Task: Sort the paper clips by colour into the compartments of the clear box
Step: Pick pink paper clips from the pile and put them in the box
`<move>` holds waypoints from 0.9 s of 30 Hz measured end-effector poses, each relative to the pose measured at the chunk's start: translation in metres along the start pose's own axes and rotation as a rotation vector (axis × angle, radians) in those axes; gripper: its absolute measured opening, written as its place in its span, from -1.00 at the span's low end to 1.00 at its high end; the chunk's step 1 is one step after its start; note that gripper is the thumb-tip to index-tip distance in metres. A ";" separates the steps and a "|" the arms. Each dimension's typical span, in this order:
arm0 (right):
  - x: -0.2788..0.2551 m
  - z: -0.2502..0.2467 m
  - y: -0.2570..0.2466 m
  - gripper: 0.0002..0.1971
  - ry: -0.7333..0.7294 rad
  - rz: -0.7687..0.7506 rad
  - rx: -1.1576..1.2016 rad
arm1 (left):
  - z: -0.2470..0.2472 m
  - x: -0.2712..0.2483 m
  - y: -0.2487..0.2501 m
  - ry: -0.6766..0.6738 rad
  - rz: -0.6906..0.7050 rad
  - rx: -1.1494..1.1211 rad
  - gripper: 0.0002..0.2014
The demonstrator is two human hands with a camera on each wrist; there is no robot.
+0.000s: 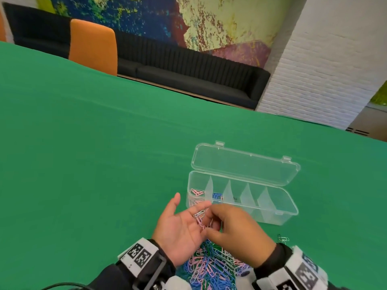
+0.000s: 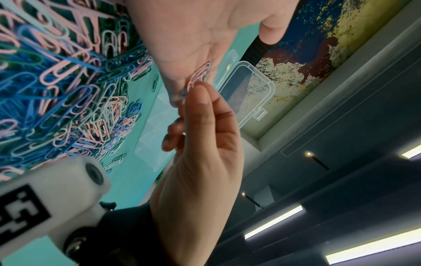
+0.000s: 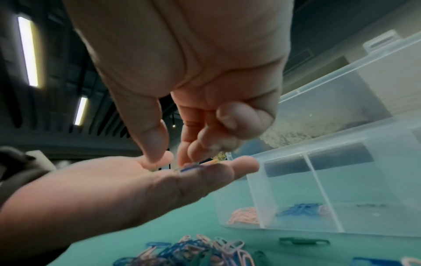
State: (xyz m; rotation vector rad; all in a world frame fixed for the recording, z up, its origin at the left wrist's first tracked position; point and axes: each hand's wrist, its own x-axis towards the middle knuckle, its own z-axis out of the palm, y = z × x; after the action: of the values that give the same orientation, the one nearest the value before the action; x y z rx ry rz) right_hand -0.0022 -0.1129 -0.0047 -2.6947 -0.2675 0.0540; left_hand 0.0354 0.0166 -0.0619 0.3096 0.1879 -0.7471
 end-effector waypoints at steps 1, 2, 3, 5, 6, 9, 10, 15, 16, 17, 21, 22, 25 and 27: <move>0.002 0.002 -0.002 -0.95 0.014 0.006 -0.042 | 0.000 0.000 0.000 -0.004 -0.001 -0.010 -0.17; 0.003 0.004 -0.004 -0.94 0.032 0.019 -0.083 | 0.002 -0.002 0.000 -0.010 0.003 -0.017 -0.18; 0.004 0.007 -0.006 -0.92 0.049 0.036 -0.122 | 0.004 -0.003 -0.001 -0.015 0.011 -0.021 -0.20; 0.007 0.010 -0.010 -0.85 0.072 0.070 -0.188 | 0.008 -0.006 -0.002 -0.023 0.028 -0.036 -0.24; 0.009 0.011 -0.012 -0.80 0.075 0.084 -0.212 | 0.010 -0.008 -0.003 -0.025 0.033 -0.045 -0.27; 0.012 0.012 -0.014 -0.83 0.079 0.100 -0.240 | 0.012 -0.010 -0.006 -0.034 0.035 -0.065 -0.29; 0.013 0.012 -0.014 -0.88 0.078 0.100 -0.235 | 0.012 -0.010 -0.006 -0.040 0.035 -0.067 -0.29; 0.012 0.014 -0.008 -0.96 0.051 0.129 -0.056 | 0.005 -0.005 -0.005 -0.053 0.022 -0.051 -0.26; 0.012 0.013 -0.007 -0.94 0.039 0.133 0.004 | 0.005 -0.005 -0.005 -0.046 0.018 -0.057 -0.25; 0.011 0.011 -0.006 -0.91 0.029 0.139 0.081 | 0.004 -0.004 -0.005 -0.037 0.017 -0.065 -0.26; 0.005 -0.005 -0.006 -0.82 -0.013 0.140 0.478 | 0.002 -0.001 -0.005 0.031 0.014 -0.057 -0.29; 0.004 -0.009 -0.004 -0.83 -0.009 0.152 0.532 | 0.000 0.001 -0.005 0.048 0.006 -0.045 -0.30; 0.006 -0.025 0.014 -0.83 0.129 0.207 0.490 | -0.003 0.004 -0.007 0.064 -0.014 -0.015 -0.36; 0.012 -0.038 0.034 -0.81 0.233 0.260 0.395 | -0.003 0.003 -0.006 0.044 -0.011 -0.013 -0.37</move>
State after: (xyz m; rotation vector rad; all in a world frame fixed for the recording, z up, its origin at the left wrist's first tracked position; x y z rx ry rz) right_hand 0.0191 -0.1562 0.0160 -2.2974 0.1518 -0.1181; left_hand 0.0333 0.0115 -0.0673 0.3131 0.2361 -0.7498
